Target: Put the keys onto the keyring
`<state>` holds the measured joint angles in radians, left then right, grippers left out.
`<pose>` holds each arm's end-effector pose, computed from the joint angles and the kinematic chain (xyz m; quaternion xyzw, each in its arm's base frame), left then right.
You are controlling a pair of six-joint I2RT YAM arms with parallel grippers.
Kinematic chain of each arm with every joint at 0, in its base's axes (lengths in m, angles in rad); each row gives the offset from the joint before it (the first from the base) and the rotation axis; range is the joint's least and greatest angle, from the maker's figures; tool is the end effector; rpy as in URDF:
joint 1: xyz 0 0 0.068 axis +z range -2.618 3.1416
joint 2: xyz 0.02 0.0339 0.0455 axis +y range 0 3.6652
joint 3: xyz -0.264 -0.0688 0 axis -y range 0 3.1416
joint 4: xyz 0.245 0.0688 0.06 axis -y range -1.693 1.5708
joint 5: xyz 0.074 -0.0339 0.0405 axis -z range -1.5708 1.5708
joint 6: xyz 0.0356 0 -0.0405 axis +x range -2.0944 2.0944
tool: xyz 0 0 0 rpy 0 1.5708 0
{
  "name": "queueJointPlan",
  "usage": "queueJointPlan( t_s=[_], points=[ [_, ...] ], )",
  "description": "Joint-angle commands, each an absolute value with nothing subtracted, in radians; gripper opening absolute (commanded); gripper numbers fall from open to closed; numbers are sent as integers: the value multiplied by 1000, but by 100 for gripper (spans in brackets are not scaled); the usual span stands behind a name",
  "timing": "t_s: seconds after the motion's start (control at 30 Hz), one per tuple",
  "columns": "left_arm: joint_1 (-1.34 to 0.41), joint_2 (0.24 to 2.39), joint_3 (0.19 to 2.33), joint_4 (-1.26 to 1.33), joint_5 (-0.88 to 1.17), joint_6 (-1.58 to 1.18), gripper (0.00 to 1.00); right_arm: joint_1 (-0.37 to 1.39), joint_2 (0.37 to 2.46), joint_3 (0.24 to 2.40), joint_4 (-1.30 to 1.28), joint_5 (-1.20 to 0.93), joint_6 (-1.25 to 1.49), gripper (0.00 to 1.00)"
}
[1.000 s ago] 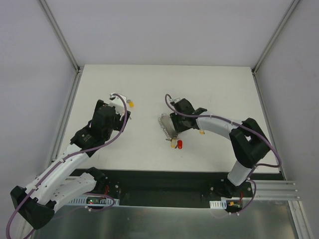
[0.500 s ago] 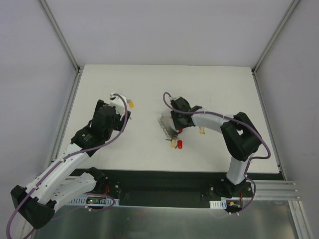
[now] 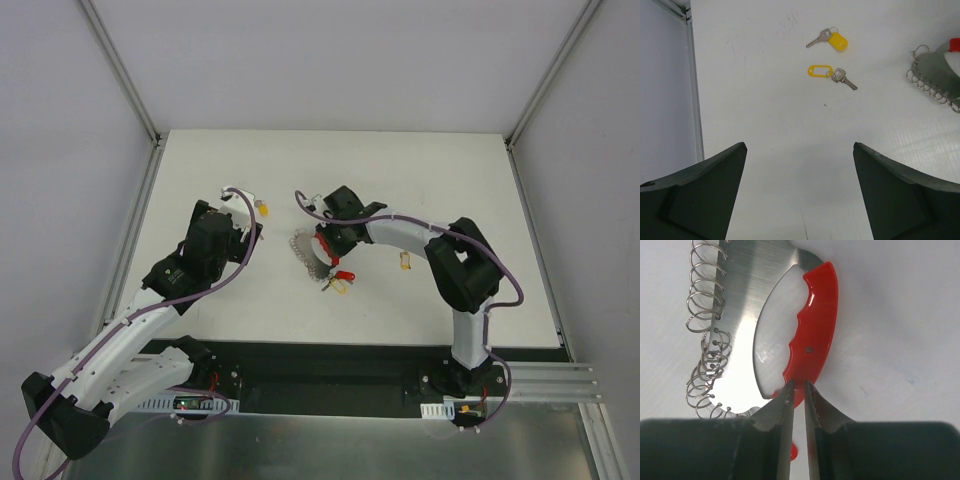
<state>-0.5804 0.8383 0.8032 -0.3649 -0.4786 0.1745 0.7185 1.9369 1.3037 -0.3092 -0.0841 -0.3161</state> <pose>0.1659 -0.0892 0.3200 0.1767 0.8010 0.0853 0.5656 0.3081 0.2734 0.1748 -0.4812 0.8195 0.1009 0.2946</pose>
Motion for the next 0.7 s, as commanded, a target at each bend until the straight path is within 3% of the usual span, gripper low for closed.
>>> queueJointPlan(
  t_s=[0.0, 0.2, 0.33, 0.57, 0.67],
  points=[
    [-569, 830, 808, -362, -489, 175, 88, 755, 2000, 1420, -385, -202, -437, 19],
    [-569, 827, 808, -362, -489, 173, 88, 775, 1945, 1425, -387, -118, -422, 38],
    [-569, 821, 810, -362, -491, 170, 88, 799, 1839, 1333, -345, -66, -405, 42],
    [-569, 816, 808, -362, -492, 170, 88, 879, 1749, 1189, -288, -35, -445, 58],
    [-569, 812, 810, -362, -494, 167, 88, 905, 1766, 1186, -284, -21, -446, 59]
  ],
)
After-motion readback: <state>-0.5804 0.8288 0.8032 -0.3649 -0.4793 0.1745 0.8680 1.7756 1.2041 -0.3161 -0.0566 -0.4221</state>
